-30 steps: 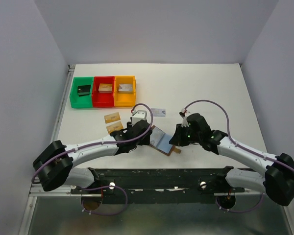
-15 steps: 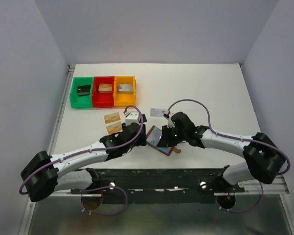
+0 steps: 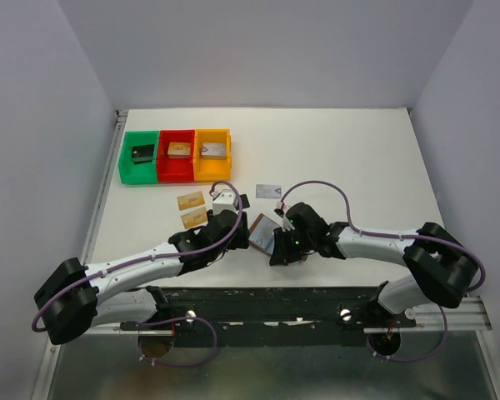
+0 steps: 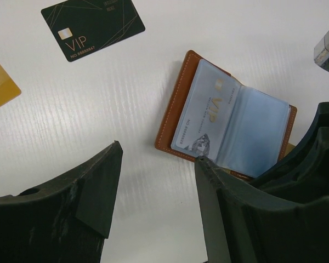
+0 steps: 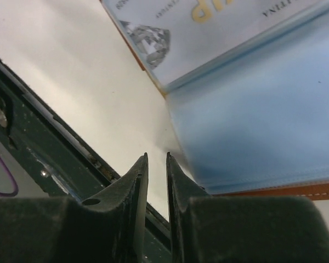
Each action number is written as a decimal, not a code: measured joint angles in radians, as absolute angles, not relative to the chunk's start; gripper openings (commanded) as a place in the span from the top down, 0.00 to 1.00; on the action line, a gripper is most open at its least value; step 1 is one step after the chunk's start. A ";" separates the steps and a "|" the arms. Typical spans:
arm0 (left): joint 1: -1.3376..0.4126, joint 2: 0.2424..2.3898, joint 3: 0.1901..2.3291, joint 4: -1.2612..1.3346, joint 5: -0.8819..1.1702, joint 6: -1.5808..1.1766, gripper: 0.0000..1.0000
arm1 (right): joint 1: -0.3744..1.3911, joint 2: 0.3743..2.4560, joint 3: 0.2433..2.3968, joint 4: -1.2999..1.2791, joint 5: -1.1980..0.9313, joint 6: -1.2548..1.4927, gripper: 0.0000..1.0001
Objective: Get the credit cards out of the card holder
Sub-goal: Remove the credit card from the card holder.
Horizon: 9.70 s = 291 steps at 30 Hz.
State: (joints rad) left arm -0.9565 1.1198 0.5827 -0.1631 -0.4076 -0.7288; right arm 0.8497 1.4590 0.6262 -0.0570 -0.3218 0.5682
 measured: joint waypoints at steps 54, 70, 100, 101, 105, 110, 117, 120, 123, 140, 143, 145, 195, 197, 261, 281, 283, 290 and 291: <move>-0.885 1.390 0.548 0.129 -0.139 -0.740 0.85 | 0.717 1.404 0.580 0.188 -0.286 0.760 0.61; -0.883 1.394 0.544 0.110 -0.155 -0.757 0.84 | 0.680 1.563 0.583 0.266 -0.347 0.785 0.61; -0.883 1.386 0.535 0.072 -0.175 -0.768 0.83 | 0.667 1.501 0.616 0.247 -0.383 0.739 0.60; -0.883 1.388 0.535 0.072 -0.175 -0.768 0.82 | 0.667 1.507 0.624 0.249 -0.393 0.738 0.60; -0.883 1.391 0.535 0.070 -0.175 -0.768 0.83 | 0.667 1.553 0.637 0.261 -0.422 0.735 0.60; -0.883 1.392 0.535 0.071 -0.175 -0.768 0.83 | 0.667 1.603 0.637 0.260 -0.437 0.736 0.60; -0.883 1.397 0.535 0.073 -0.175 -0.768 0.85 | 0.666 1.610 0.637 0.256 -0.431 0.735 0.60; -0.883 1.400 0.535 0.075 -0.176 -0.768 0.85 | 0.665 1.610 0.637 0.246 -0.419 0.734 0.59; -0.883 1.401 0.536 0.076 -0.176 -0.768 0.85 | 0.665 1.610 0.637 0.236 -0.404 0.731 0.57; -0.883 1.415 0.543 0.086 -0.181 -0.768 0.85 | 0.665 1.611 0.637 0.232 -0.389 0.725 0.56; -0.883 1.417 0.543 0.088 -0.182 -0.768 0.85 | 0.665 1.615 0.637 0.234 -0.391 0.725 0.56; -0.883 1.417 0.543 0.088 -0.182 -0.769 0.85 | 0.665 1.621 0.637 0.238 -0.392 0.725 0.56; -0.876 1.398 0.514 0.156 -0.154 -0.749 0.85 | 0.659 1.658 0.637 0.291 -0.435 0.744 0.55; -0.876 1.410 0.517 0.156 -0.154 -0.751 0.85 | 0.659 1.658 0.637 0.291 -0.435 0.744 0.55; -0.871 1.368 0.509 0.074 -0.202 -0.788 0.81 | 0.616 1.760 0.545 0.596 -0.597 0.872 0.64; -0.870 1.425 0.516 0.157 -0.205 -0.799 0.91 | 0.613 1.786 0.545 0.667 -0.619 0.931 0.59; -0.870 1.427 0.516 0.163 -0.205 -0.798 0.91 | 0.613 1.791 0.545 0.675 -0.622 0.937 0.59; -0.868 1.439 0.515 0.189 -0.200 -0.797 0.92 | 0.613 1.803 0.547 0.691 -0.633 0.950 0.58; -0.868 1.439 0.515 0.193 -0.200 -0.797 0.91 | 0.613 1.805 0.548 0.693 -0.635 0.951 0.58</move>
State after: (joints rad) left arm -0.8677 1.4395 0.5148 0.1932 -0.2001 -0.7975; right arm 0.6128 1.8050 0.5476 0.6930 -0.6350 0.9512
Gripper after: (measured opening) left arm 0.086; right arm 0.417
